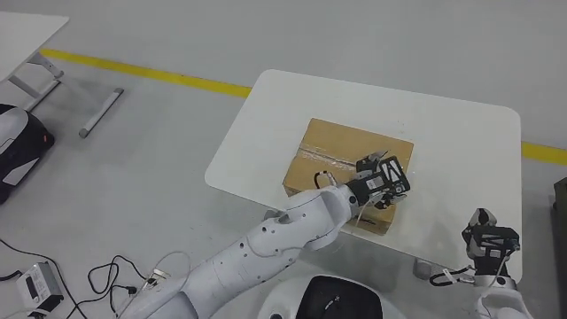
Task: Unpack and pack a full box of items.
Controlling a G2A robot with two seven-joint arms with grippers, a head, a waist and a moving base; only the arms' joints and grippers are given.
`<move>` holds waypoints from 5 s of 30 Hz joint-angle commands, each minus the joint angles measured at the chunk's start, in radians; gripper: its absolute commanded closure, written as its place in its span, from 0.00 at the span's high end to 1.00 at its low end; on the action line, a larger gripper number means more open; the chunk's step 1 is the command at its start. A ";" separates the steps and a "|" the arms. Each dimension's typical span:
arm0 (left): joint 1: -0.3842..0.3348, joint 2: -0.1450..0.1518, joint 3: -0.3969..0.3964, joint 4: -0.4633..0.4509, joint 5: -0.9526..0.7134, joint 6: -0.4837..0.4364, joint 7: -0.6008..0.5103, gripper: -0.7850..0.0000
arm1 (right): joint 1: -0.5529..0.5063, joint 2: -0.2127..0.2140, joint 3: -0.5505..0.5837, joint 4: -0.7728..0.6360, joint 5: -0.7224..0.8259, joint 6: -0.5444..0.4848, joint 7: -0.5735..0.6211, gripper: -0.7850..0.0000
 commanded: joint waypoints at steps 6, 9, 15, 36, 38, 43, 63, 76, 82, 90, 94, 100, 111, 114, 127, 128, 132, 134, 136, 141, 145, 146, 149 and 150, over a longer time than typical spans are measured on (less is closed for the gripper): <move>-0.075 -0.039 0.056 0.110 0.007 0.042 -0.056 1.00 | 0.002 0.000 0.004 0.000 0.005 -0.002 0.001 0.00; -0.097 -0.051 0.069 0.150 0.032 0.060 -0.068 1.00 | 0.007 0.000 0.005 -0.001 0.005 -0.006 0.002 0.00; -0.126 -0.072 0.083 0.225 0.037 0.056 -0.090 0.87 | 0.016 0.000 0.005 0.006 0.010 -0.017 -0.002 0.00; -0.085 -0.086 0.027 0.196 0.087 0.015 -0.090 0.00 | 0.039 -0.002 -0.004 0.028 0.000 -0.021 0.000 0.00; -0.073 -0.083 0.006 0.170 0.084 0.013 -0.080 0.00 | 0.043 -0.003 -0.009 0.026 0.001 -0.025 0.002 0.00; -0.030 -0.064 -0.082 0.091 0.091 0.007 -0.041 0.00 | 0.057 -0.005 -0.028 0.020 -0.010 -0.033 0.010 0.00; 0.091 0.022 -0.563 -0.121 0.194 -0.080 -0.006 0.00 | 0.094 -0.012 -0.087 -0.006 -0.032 -0.068 0.027 0.00; 0.142 0.043 -0.757 -0.111 0.144 -0.050 0.001 0.01 | 0.094 -0.012 -0.101 -0.023 -0.055 -0.065 0.040 0.00; 0.142 0.047 -0.783 -0.090 0.144 -0.027 -0.004 0.00 | 0.088 -0.010 -0.090 -0.034 -0.063 -0.063 0.048 0.00; 0.152 0.048 -0.780 -0.060 0.170 0.009 -0.027 1.00 | 0.078 -0.010 -0.091 -0.053 -0.063 -0.062 0.051 0.00; 0.156 0.050 -0.791 -0.054 0.186 0.028 -0.033 1.00 | 0.075 -0.010 -0.092 -0.058 -0.063 -0.062 0.050 0.00; 0.168 0.058 -0.857 -0.052 0.178 0.039 -0.043 1.00 | 0.072 -0.010 -0.090 -0.062 -0.062 -0.058 0.051 0.00; 0.207 0.073 -0.975 -0.045 0.148 0.044 -0.047 1.00 | 0.072 -0.007 -0.071 -0.076 -0.053 -0.059 0.064 0.00; 0.213 0.074 -0.981 -0.047 0.137 0.038 -0.046 1.00 | 0.072 -0.007 -0.070 -0.082 -0.055 -0.060 0.069 0.00; 0.230 0.074 -0.951 -0.057 0.069 0.019 -0.028 1.00 | 0.113 -0.016 -0.160 -0.172 -0.011 -0.192 0.085 0.00; 0.231 0.075 -0.949 -0.057 0.068 0.020 -0.027 1.00 | 0.128 -0.018 -0.180 -0.166 -0.023 -0.196 0.095 0.00; 0.233 0.075 -0.946 -0.054 0.058 0.022 -0.023 1.00 | 0.200 -0.033 -0.267 -0.098 -0.046 -0.200 0.144 0.00; 0.233 0.076 -0.945 -0.054 0.048 0.021 -0.021 1.00 | 0.240 -0.041 -0.299 -0.048 -0.041 -0.194 0.179 0.00; 0.235 0.076 -0.949 -0.055 0.027 0.020 -0.018 1.00 | 0.276 -0.049 -0.322 -0.001 -0.028 -0.184 0.214 0.00; 0.236 0.080 -0.990 -0.053 -0.057 -0.003 -0.015 1.00 | 0.331 -0.063 -0.349 0.067 0.010 -0.170 0.269 0.00; 0.226 0.082 -1.038 -0.030 -0.218 -0.042 -0.034 1.00 | 0.349 -0.065 -0.351 0.092 0.021 -0.177 0.299 0.00; 0.222 0.083 -1.043 -0.025 -0.230 -0.046 -0.037 1.00 | 0.352 -0.066 -0.351 0.095 0.020 -0.175 0.306 0.00; 0.214 0.087 -1.056 -0.015 -0.253 -0.051 -0.045 1.00 | 0.356 -0.066 -0.350 0.100 0.020 -0.176 0.311 0.00; 0.213 0.088 -1.059 -0.014 -0.251 -0.051 -0.045 1.00 | 0.356 -0.066 -0.349 0.102 0.020 -0.178 0.311 0.00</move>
